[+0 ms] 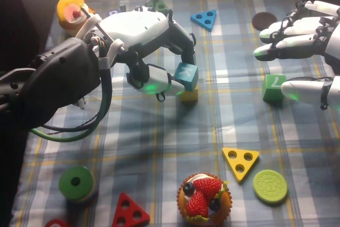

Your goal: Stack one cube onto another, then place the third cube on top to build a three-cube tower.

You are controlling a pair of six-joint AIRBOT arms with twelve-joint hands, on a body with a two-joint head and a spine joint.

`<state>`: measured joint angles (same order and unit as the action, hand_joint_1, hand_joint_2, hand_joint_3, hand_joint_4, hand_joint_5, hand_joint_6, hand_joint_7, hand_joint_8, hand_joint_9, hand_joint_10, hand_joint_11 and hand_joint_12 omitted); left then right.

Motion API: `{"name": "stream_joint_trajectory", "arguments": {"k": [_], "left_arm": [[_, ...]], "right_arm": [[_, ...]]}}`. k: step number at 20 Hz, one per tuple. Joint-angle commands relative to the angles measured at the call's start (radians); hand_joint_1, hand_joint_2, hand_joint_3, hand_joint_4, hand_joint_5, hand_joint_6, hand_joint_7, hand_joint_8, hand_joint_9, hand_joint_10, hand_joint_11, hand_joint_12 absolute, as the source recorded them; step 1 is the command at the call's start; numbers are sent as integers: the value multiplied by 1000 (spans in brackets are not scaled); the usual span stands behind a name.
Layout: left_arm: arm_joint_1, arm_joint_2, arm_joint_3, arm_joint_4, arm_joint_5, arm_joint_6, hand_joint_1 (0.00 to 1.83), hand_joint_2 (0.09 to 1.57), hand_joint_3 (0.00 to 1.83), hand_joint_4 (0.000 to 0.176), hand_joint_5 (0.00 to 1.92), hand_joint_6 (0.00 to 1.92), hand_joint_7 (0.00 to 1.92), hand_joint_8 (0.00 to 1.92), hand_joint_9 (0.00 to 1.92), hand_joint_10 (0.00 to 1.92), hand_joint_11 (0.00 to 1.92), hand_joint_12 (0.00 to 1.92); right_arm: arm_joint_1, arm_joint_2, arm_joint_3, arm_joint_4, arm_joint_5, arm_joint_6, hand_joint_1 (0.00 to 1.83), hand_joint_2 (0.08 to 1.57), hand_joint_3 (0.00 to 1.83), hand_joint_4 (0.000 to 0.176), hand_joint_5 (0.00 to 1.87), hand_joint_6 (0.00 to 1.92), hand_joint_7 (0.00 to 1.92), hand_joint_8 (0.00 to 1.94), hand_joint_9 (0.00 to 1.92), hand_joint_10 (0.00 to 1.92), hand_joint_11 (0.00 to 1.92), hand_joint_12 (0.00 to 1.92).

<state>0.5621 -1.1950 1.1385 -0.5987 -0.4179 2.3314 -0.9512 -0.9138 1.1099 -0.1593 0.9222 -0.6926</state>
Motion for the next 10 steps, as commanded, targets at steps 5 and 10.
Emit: {"name": "stream_joint_trajectory", "arguments": {"k": [5, 10], "left_arm": [[2, -1, 5, 16, -83, 0, 1005, 1118, 1, 176, 944, 1025, 718, 0, 613, 2, 0, 581], [6, 0, 5, 15, -81, 1, 1019, 1072, 2, 176, 982, 804, 742, 6, 630, 10, 0, 544]], "right_arm": [[17, 1, 3, 23, 118, 7, 188, 1333, 0, 0, 548, 2, 427, 2, 389, 3, 0, 1040], [16, 1, 4, 23, 118, 7, 270, 1338, 0, 0, 543, 2, 417, 2, 371, 2, 0, 963]]}}
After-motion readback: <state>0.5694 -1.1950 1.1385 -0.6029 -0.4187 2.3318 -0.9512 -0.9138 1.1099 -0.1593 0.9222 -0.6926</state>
